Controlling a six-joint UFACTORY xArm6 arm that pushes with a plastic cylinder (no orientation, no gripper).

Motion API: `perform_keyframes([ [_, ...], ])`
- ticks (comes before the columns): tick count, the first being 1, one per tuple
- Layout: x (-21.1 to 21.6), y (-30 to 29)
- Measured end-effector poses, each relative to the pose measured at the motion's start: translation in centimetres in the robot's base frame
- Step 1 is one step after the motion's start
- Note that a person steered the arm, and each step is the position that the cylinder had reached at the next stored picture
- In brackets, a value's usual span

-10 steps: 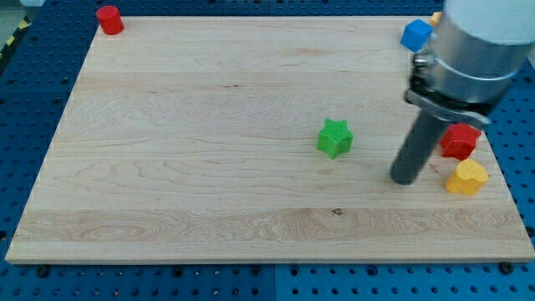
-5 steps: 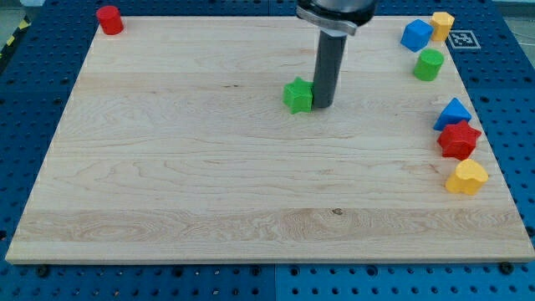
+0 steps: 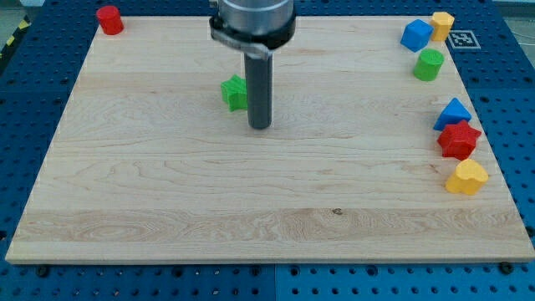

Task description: Slide the green star at the center of the board

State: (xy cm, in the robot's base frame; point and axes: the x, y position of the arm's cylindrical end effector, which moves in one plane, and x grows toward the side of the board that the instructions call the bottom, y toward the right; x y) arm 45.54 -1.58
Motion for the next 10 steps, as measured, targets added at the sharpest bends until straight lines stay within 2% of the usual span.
perform_keyframes([
  [1,1.9,-1.4],
  [3,-4.3,-6.9],
  [4,-7.7,-7.1],
  [7,-11.9,-2.9],
  [9,-13.2,-2.6],
  [10,-13.3,-0.7],
])
